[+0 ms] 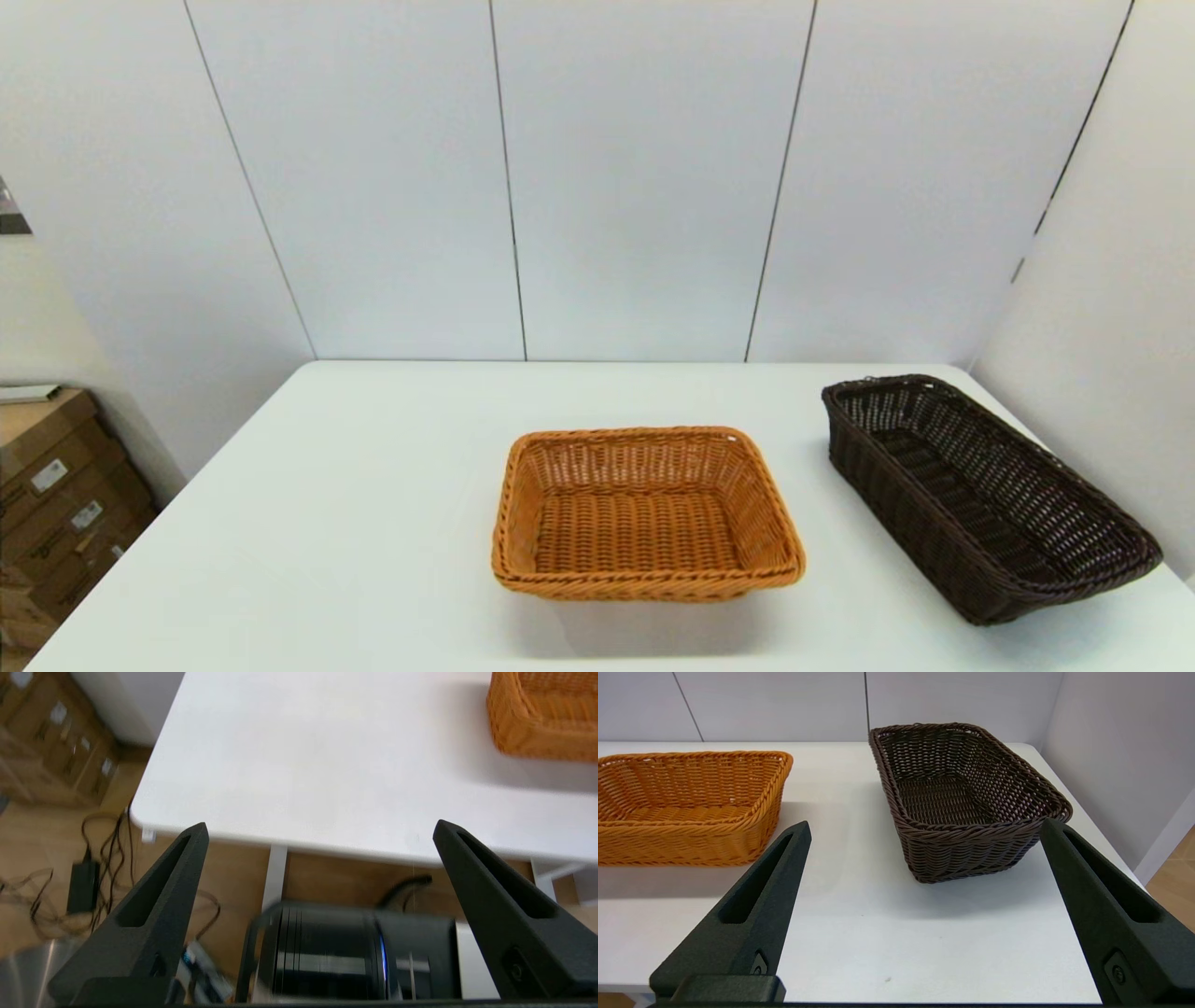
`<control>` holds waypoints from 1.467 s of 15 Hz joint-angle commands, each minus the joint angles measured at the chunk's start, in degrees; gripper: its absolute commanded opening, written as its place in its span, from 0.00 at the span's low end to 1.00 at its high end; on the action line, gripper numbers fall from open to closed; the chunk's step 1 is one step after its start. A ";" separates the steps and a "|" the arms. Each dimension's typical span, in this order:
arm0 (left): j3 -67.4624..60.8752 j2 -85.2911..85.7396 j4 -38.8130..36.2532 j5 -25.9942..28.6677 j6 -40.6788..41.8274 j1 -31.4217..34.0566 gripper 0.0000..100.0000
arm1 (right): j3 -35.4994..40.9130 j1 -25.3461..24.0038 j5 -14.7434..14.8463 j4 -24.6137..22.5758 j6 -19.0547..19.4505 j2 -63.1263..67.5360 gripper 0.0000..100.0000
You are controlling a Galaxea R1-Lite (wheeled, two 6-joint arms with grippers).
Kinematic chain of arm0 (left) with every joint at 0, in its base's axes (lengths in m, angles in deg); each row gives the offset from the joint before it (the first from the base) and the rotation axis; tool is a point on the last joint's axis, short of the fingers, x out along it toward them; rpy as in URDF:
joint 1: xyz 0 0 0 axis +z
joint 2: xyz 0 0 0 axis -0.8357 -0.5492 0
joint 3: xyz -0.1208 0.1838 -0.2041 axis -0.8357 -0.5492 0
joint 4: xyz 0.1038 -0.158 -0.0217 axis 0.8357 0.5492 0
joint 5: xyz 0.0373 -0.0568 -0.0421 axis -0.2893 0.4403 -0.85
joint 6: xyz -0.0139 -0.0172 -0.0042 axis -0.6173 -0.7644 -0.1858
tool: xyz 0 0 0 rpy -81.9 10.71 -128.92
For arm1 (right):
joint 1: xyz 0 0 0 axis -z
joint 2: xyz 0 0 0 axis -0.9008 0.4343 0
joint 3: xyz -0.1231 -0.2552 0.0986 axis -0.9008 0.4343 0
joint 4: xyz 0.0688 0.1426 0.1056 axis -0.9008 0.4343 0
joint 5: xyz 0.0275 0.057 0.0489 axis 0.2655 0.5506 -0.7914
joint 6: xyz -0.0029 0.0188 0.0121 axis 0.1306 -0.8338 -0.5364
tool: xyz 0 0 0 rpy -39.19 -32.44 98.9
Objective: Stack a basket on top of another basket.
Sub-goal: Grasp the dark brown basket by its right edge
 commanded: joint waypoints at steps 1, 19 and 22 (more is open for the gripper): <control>-10.80 0.63 -15.44 0.02 3.92 -0.24 1.00 | 0.01 0.09 0.04 0.00 0.00 0.07 1.00; -37.96 14.17 -47.61 4.24 12.18 -2.35 1.00 | 0.01 0.00 -0.05 0.00 0.00 0.07 1.00; -38.04 14.17 -47.69 4.06 9.37 -2.35 1.00 | 0.01 0.09 -0.05 0.00 0.00 -0.01 1.00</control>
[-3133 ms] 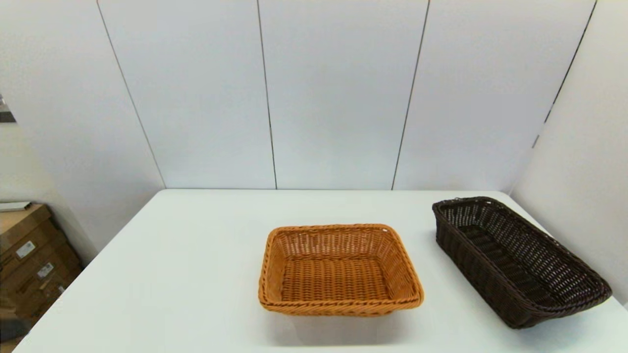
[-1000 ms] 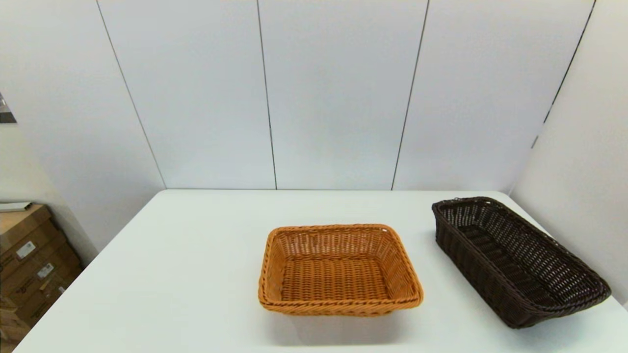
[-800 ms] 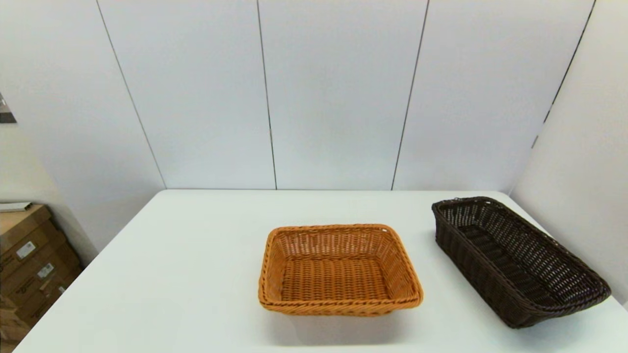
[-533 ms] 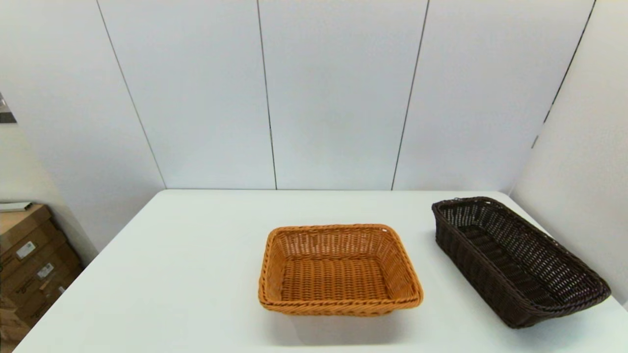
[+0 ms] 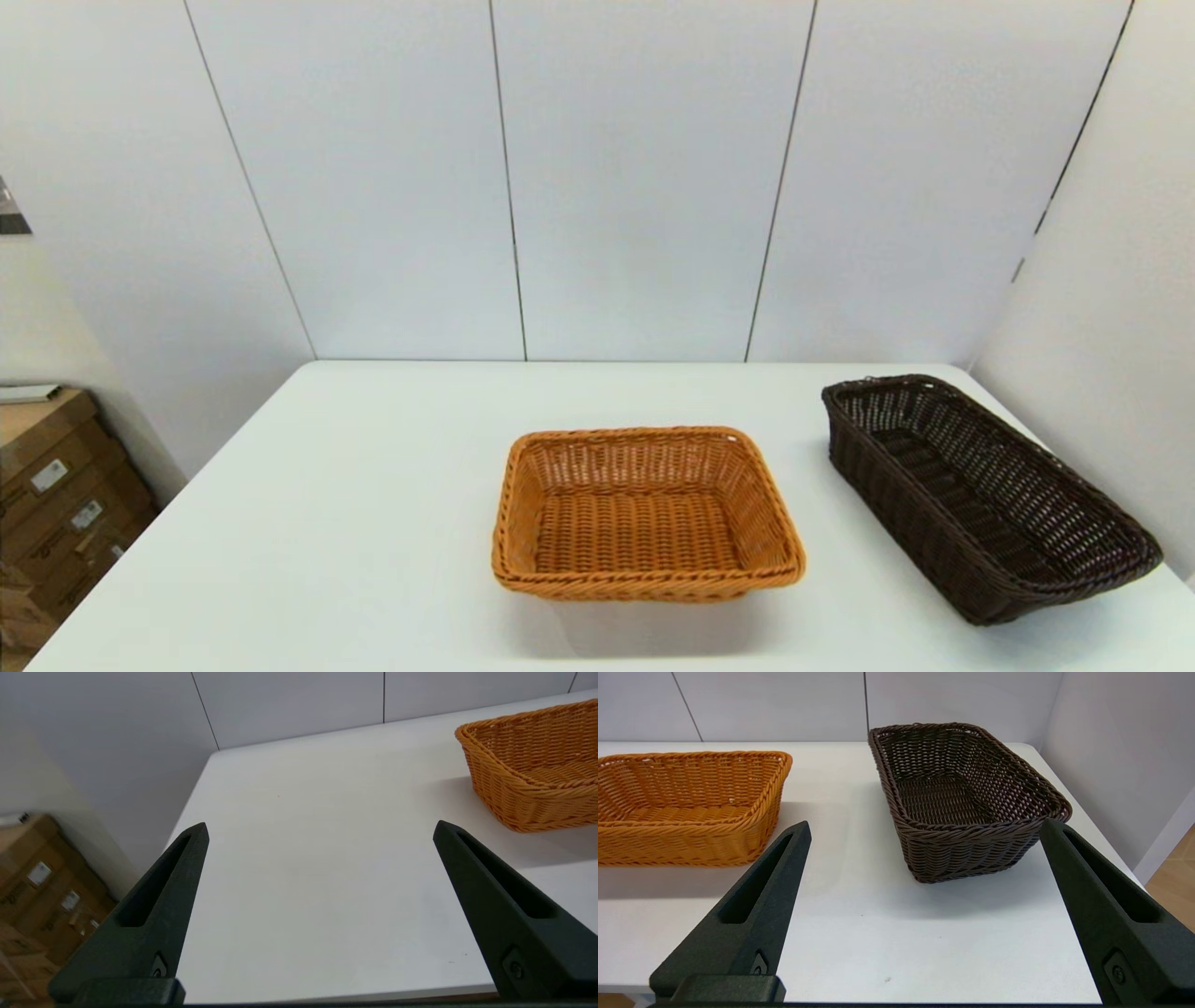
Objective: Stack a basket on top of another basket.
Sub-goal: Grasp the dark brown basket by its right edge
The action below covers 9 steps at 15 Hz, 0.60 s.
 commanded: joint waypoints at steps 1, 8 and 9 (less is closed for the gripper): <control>-0.58 0.11 -0.07 -0.35 -2.73 0.02 1.00 | 0.01 0.00 -0.03 0.00 -0.02 0.07 1.00; -0.76 0.11 -0.24 -3.86 -11.35 0.02 1.00 | 0.01 0.00 0.06 0.00 -0.02 0.07 1.00; -0.76 0.11 -0.33 -3.86 -11.35 0.02 1.00 | 0.01 0.00 0.06 0.00 -0.02 0.07 1.00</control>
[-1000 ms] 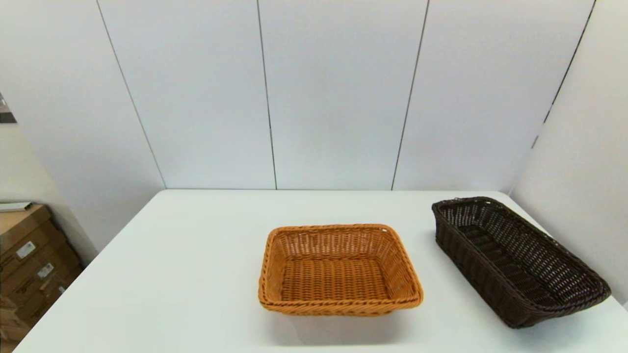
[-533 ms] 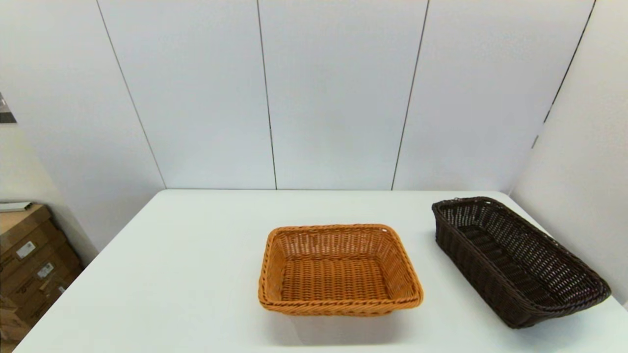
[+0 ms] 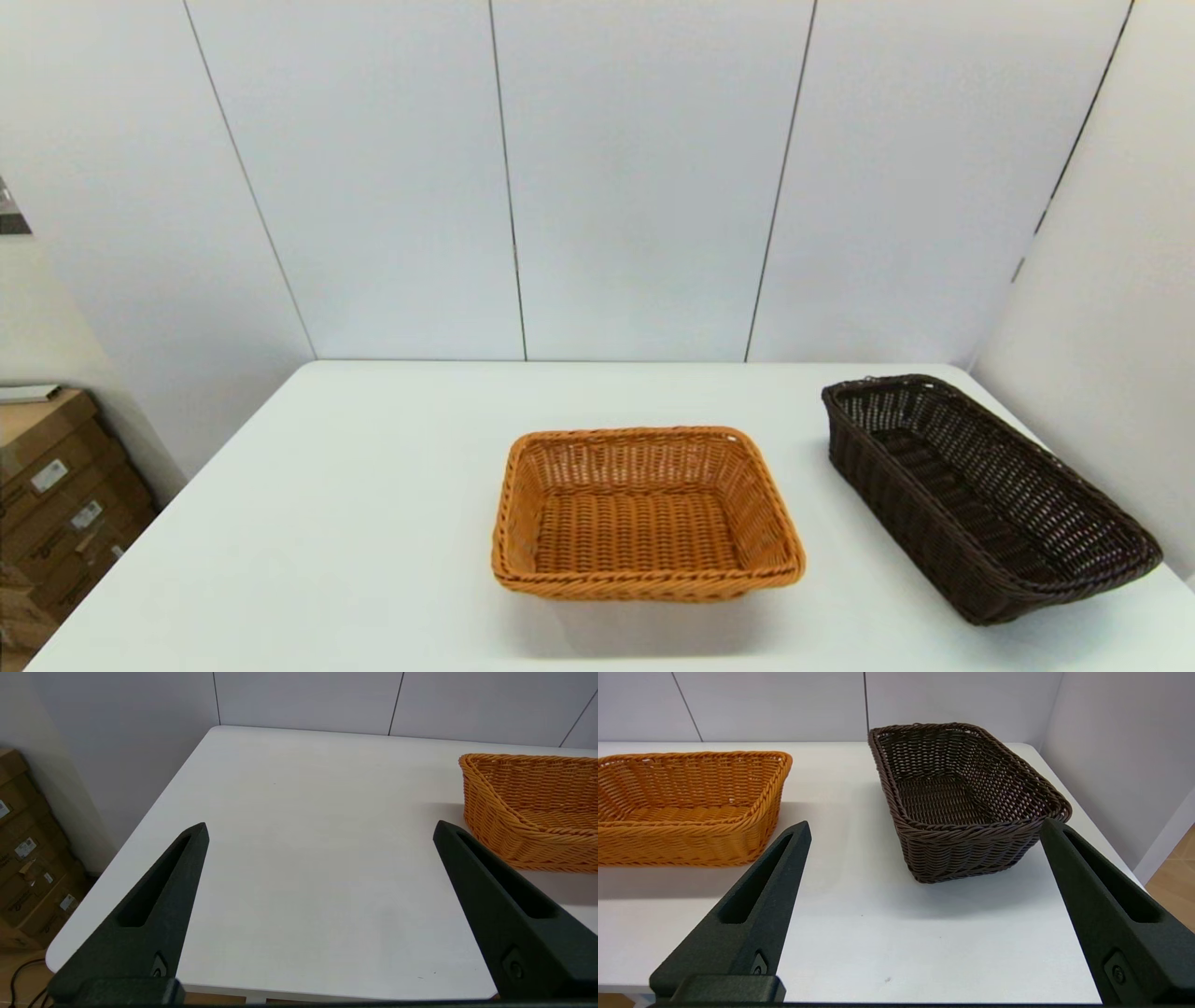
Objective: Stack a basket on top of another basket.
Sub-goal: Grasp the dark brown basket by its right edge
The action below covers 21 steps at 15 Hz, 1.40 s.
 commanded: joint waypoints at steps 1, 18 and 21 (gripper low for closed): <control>0.07 0.11 -0.01 -0.05 -0.08 0.02 1.00 | 0.01 0.00 0.02 0.00 0.00 0.07 1.00; -0.01 0.11 -0.01 -0.05 -0.08 0.02 1.00 | 0.01 0.00 0.02 -0.09 0.27 0.07 1.00; -0.01 0.11 -0.01 -0.05 -0.08 0.02 1.00 | -0.34 0.00 -0.06 -0.18 0.53 -0.01 1.00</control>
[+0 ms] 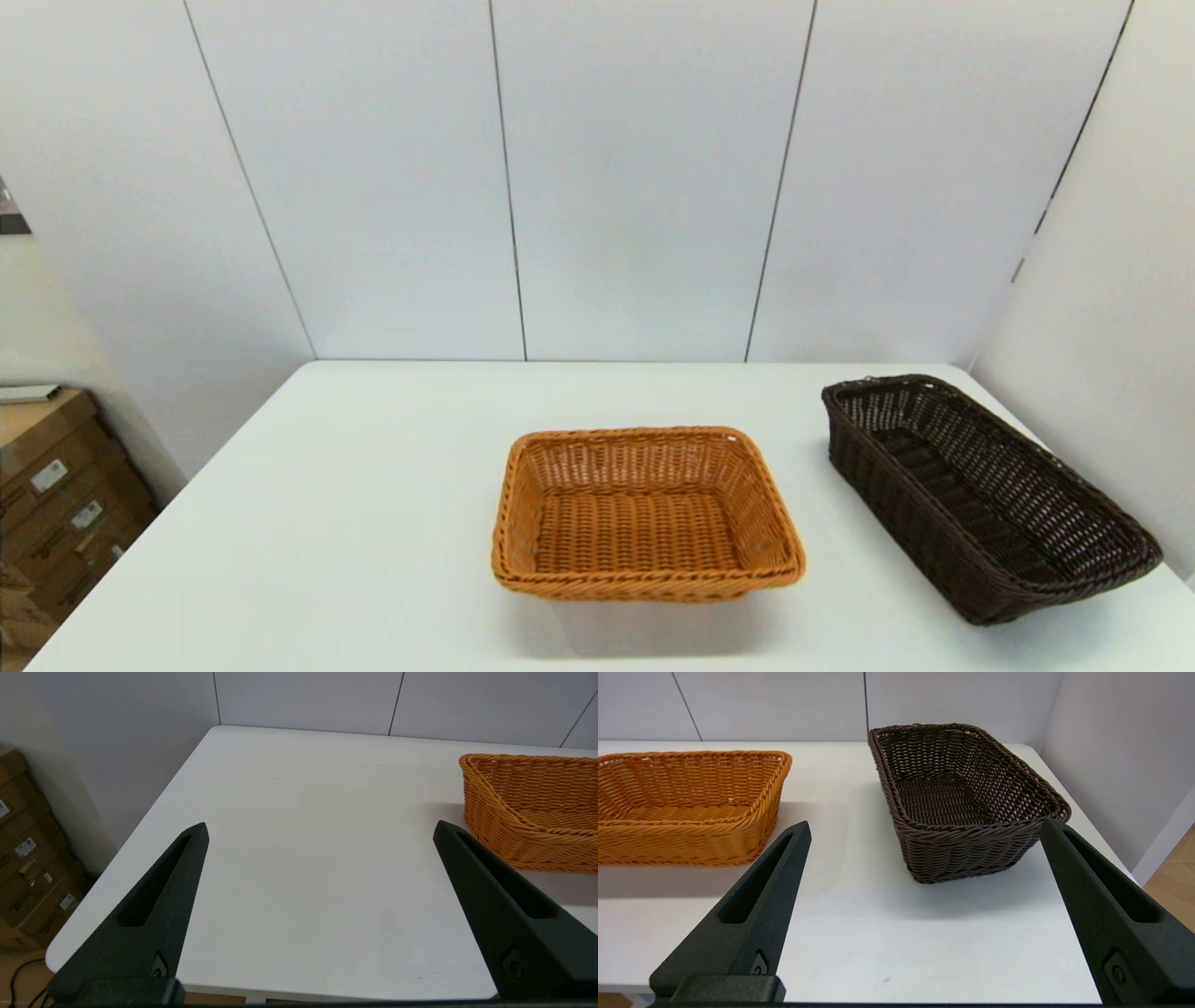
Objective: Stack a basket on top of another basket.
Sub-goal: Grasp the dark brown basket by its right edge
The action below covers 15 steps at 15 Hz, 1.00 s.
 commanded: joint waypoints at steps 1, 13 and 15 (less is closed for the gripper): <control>0.01 0.11 0.01 -0.02 -0.06 0.02 1.00 | -2.10 0.00 -0.59 -0.01 -0.20 0.07 1.00; 0.01 0.11 0.01 -0.02 -0.06 -0.07 1.00 | -23.19 0.09 -8.24 18.44 0.15 6.40 1.00; 0.01 0.11 0.01 -0.02 -0.06 0.02 1.00 | -25.39 0.09 -8.24 18.53 -0.20 11.85 1.00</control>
